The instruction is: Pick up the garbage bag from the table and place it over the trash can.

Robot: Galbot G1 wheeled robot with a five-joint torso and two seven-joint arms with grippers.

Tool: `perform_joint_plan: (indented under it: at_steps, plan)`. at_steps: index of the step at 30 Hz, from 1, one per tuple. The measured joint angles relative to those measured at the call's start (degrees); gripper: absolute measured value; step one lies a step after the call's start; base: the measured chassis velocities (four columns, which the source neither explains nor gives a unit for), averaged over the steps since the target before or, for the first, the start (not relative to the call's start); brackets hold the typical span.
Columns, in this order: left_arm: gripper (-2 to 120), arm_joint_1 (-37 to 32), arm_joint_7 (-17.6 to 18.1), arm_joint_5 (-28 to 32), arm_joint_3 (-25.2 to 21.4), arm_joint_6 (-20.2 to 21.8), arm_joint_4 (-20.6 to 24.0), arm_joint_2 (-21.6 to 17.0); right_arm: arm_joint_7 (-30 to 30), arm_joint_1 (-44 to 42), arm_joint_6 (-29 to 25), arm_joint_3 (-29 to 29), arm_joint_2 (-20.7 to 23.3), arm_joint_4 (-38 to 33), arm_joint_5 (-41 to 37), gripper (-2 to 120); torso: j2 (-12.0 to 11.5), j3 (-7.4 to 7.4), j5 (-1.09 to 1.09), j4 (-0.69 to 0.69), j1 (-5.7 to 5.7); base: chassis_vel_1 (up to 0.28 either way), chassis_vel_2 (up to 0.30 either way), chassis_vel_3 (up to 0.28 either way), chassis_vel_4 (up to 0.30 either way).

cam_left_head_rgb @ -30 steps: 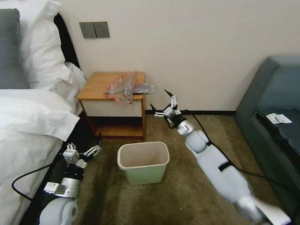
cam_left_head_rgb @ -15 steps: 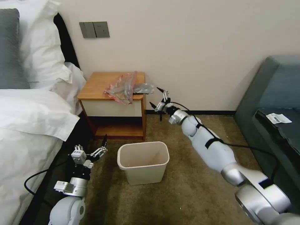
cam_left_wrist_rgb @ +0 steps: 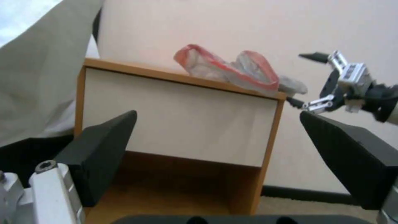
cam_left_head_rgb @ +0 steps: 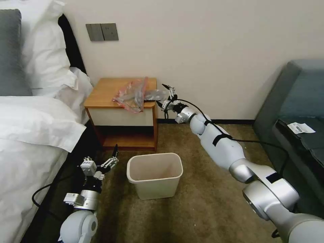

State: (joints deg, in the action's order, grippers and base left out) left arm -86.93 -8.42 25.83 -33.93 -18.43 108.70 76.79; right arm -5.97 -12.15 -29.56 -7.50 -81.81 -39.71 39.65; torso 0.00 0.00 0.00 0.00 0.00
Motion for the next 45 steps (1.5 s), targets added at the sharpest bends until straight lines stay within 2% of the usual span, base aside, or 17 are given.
perform_joint_plan:
  at_steps: [6,7,14,15,17,18,21,23,25,33,37,40,45]
  plan:
    - [98,-0.24,0.27,-0.05,-0.17,0.11,0.57,-0.09,-0.17,0.32,-0.37,0.25,0.11,1.36,0.15,70,0.0,0.0,0.0,0.0,0.0,0.0,0.0,0.0,0.0]
    - [98,-0.24,0.27,-0.05,-0.17,0.11,0.57,-0.09,-0.17,0.32,-0.37,0.25,0.11,1.36,0.15,70,0.0,0.0,0.0,0.0,0.0,0.0,0.0,0.0,0.0]
    - [98,-0.13,0.31,0.0,-0.12,0.11,0.6,0.32,-0.69,-0.09,-0.23,-0.34,0.11,0.59,-0.13,40,0.0,0.0,0.0,0.0,0.0,0.0,0.0,0.0,0.0]
    - [98,-0.13,0.31,0.0,-0.12,0.11,0.6,0.32,-0.69,-0.09,-0.23,-0.34,0.11,0.59,-0.13,40,0.0,0.0,0.0,0.0,0.0,0.0,0.0,0.0,0.0]
    - [98,-0.17,0.33,0.02,-0.33,0.11,0.6,0.44,-0.73,-0.44,-0.17,-0.46,0.1,0.44,-0.28,30,0.0,0.0,0.0,0.0,0.0,0.0,0.0,0.0,0.0]
    - [98,-0.17,0.33,0.02,-0.33,0.11,0.6,0.44,-0.73,-0.44,-0.17,-0.46,0.1,0.44,-0.28,30,0.0,0.0,0.0,0.0,0.0,0.0,0.0,0.0,0.0]
    - [98,-0.24,0.41,0.09,-0.86,0.08,0.6,0.37,-0.83,-0.92,-0.07,-0.48,0.06,0.32,-0.38,15,0.0,0.0,0.0,0.0,0.0,0.0,0.0,0.0,0.0]
    - [98,-0.27,0.44,0.12,-0.97,0.07,0.67,0.34,-0.89,-1.05,-0.02,-0.48,0.04,0.25,-0.46,12,0.0,0.0,0.0,0.0,0.0,0.0,0.0,0.0,0.0]
    - [98,-0.27,0.45,0.14,-1.06,0.05,0.81,0.32,-0.97,-1.28,0.0,-0.48,0.07,0.13,-0.51,1,0.0,0.0,0.0,0.0,0.0,0.0,0.0,0.0,0.0]
    - [98,-0.33,0.46,0.07,-1.12,-0.08,0.79,0.34,-1.29,-1.4,0.11,-0.51,0.37,-0.68,-0.9,0,0.0,0.0,0.0,0.0,0.0,0.0,0.0,0.0,0.0]
    - [98,-0.26,0.46,-0.05,-1.62,-0.26,0.68,0.31,-1.3,-2.63,1.18,-1.13,1.6,-3.68,-2.82,0,0.01,0.0,0.0,0.0,0.0,0.0,0.0,0.0,0.0]
    - [98,-0.26,0.64,0.18,-2.69,-0.41,0.68,0.17,-1.53,-5.67,3.32,-3.01,4.15,-9.59,-5.88,0,0.01,0.0,0.0,0.0,0.0,0.0,0.0,0.0,0.0]
    - [97,-0.23,1.65,1.08,-3.96,-0.19,2.01,-0.08,-1.62,-10.49,3.09,-3.74,7.22,-16.56,-6.1,0,0.01,0.0,0.0,0.0,0.0,0.0,0.0,0.0,0.0]
